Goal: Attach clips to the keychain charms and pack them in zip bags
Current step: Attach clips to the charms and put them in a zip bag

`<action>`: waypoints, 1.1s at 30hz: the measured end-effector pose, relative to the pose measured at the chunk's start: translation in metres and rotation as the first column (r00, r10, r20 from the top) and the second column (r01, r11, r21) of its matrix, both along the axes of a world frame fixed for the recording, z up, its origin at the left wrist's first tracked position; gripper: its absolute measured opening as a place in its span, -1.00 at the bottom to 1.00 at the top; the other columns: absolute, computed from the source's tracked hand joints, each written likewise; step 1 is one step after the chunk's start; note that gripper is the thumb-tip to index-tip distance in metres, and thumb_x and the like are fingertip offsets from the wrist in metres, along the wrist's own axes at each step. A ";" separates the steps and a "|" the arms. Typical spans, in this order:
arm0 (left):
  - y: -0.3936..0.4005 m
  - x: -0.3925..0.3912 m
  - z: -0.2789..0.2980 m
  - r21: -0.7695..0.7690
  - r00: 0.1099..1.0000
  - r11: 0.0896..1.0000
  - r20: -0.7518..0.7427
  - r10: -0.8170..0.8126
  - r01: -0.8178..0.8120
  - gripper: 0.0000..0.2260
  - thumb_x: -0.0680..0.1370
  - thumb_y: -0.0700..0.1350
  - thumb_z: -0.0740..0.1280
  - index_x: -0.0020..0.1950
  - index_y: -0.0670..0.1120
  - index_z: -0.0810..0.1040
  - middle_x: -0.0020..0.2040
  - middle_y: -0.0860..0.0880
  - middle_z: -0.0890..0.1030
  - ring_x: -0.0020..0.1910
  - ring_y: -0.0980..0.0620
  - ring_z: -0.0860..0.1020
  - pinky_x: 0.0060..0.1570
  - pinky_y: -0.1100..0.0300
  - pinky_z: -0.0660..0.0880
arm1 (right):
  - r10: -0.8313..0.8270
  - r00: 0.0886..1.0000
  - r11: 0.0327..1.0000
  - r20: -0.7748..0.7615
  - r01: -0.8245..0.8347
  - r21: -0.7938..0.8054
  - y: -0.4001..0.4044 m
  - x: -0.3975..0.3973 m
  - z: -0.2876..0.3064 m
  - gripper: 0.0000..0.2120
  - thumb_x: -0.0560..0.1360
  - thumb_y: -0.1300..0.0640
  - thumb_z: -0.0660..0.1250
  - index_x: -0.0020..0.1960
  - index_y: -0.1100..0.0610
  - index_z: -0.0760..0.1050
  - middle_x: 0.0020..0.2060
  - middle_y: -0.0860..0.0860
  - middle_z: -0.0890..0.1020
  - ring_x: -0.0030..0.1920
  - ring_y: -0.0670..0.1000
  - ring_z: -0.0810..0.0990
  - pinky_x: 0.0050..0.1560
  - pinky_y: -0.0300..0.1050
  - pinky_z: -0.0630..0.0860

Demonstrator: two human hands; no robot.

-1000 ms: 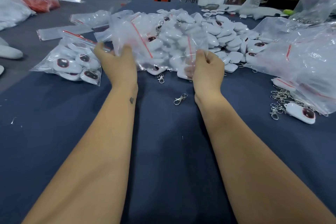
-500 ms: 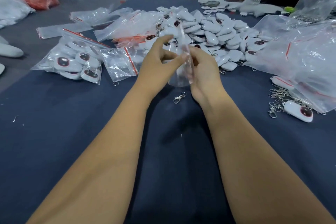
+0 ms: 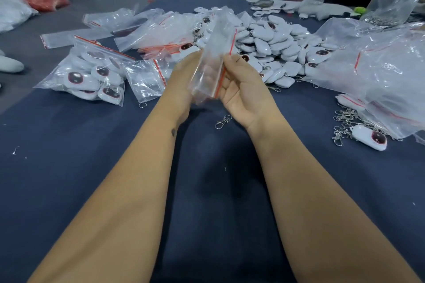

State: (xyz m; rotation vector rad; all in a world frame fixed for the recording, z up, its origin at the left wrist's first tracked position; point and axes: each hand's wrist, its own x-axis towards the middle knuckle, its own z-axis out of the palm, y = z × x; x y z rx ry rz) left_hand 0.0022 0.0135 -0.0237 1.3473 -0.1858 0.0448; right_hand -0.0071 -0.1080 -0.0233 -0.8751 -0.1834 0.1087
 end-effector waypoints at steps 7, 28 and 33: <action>0.028 0.010 -0.005 0.365 0.660 0.565 0.237 0.712 -0.740 -0.71 0.49 -0.23 0.22 0.08 0.03 0.62 0.07 0.09 0.56 0.03 0.14 0.52 -0.02 0.29 0.36 | -0.255 0.966 0.842 0.028 0.237 -0.484 0.002 0.010 -0.014 -0.87 0.56 0.32 0.32 -0.16 0.20 0.54 -0.18 0.19 0.58 -0.14 0.12 0.59 -0.08 -0.05 0.65; 0.000 0.008 -0.017 0.440 0.979 0.879 0.162 0.124 -0.184 -0.83 0.57 -0.21 0.31 -0.05 0.03 0.65 -0.40 0.15 0.56 -0.46 0.19 0.45 -0.38 0.30 0.39 | -0.292 0.955 0.843 0.047 0.280 -0.459 0.007 0.009 -0.015 -0.87 0.61 0.29 0.26 -0.06 0.30 0.54 -0.14 0.25 0.68 -0.15 0.12 0.69 -0.10 -0.09 0.67; -0.001 0.009 -0.017 0.422 0.967 0.872 0.165 0.197 -0.249 -0.80 0.55 -0.25 0.30 -0.16 0.02 0.62 -0.32 0.09 0.59 -0.43 0.17 0.49 -0.32 0.24 0.41 | -0.346 0.936 0.777 0.069 0.327 -0.537 0.011 0.009 -0.015 -0.88 0.55 0.32 0.34 -0.17 0.23 0.51 -0.22 0.21 0.67 -0.24 0.05 0.69 -0.18 -0.14 0.65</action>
